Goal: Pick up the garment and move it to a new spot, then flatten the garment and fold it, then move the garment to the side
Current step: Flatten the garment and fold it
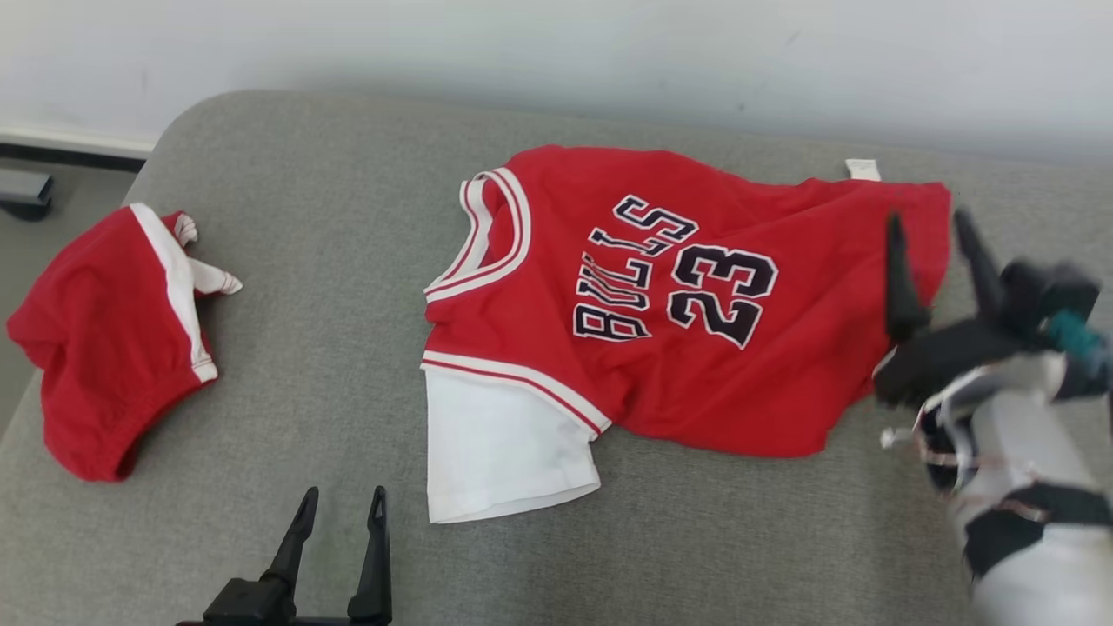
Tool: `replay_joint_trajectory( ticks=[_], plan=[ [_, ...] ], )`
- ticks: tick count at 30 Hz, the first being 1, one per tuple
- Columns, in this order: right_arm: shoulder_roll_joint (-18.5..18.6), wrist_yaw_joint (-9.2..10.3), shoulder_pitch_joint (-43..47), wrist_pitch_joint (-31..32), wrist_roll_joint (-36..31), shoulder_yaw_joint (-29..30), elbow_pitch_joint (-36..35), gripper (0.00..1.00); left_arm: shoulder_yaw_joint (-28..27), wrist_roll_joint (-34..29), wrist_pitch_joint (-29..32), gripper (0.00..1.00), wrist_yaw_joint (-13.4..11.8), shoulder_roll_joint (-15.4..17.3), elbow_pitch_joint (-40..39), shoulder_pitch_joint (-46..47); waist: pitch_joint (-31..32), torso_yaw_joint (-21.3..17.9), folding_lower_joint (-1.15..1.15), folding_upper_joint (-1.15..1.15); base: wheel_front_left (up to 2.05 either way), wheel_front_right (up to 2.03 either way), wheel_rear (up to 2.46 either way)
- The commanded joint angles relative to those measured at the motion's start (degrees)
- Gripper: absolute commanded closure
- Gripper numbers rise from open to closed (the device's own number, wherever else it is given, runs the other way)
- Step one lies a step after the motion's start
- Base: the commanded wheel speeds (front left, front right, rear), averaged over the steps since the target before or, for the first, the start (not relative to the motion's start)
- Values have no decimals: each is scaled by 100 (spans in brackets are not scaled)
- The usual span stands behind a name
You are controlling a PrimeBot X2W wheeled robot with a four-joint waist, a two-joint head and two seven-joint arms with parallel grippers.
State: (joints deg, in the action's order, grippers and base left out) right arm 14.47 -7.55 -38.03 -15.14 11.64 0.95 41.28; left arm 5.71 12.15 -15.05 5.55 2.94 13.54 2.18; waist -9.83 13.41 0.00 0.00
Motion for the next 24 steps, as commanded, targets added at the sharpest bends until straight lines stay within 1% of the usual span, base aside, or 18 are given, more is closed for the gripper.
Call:
replay_joint_trajectory(
  ticks=[1, 6, 9, 12, 15, 16, 18, 21, 24],
  plan=[
    [-47, 13, 280, 0, 131, -76, -75, 0, -31, -66, -19, 0, 11, -8, -41, -63, 137, -142, 0, 0, 0, 0, 0],
    [-283, 13, 1161, 0, 437, -208, -297, 0, -129, -90, -19, 0, 28, -9, -72, -121, 172, -193, 0, 0, 0, 0, 0],
    [-449, 13, 1535, 0, 557, -237, -327, 0, -160, -91, -19, 0, 32, -8, -90, -153, 155, -182, 0, 0, 0, 0, 0],
    [-588, 13, 1688, 0, 598, -222, -258, 0, -169, -81, -19, 0, 38, -9, -83, -151, 105, -162, 0, 0, 0, 0, 0],
    [-674, 13, 1621, 0, 542, -173, -52, 0, -140, -97, -19, 0, 48, -8, -62, -83, 68, -119, 0, 0, 0, 0, 0],
    [-684, 13, 1569, 0, 521, -128, -3, 0, -118, -103, -19, 0, 52, -8, -54, -62, 60, -84, 0, 0, 0, 0, 0],
    [-645, 13, 1472, -1, 421, 190, -25, 0, -103, -123, -19, 0, 63, -7, -50, -12, 53, -14, 0, 0, 0, 0, 0],
    [-707, 13, 1407, 1, 292, 593, 1, 0, -83, -121, -19, 0, 73, -9, -73, 14, 47, 49, 0, 0, 0, 0, 0],
    [-583, 13, 1223, 0, 148, 846, 47, 0, -69, -119, -19, 0, 87, -9, -73, -14, 26, 88, 0, 0, 0, 0, 0]
  ],
)
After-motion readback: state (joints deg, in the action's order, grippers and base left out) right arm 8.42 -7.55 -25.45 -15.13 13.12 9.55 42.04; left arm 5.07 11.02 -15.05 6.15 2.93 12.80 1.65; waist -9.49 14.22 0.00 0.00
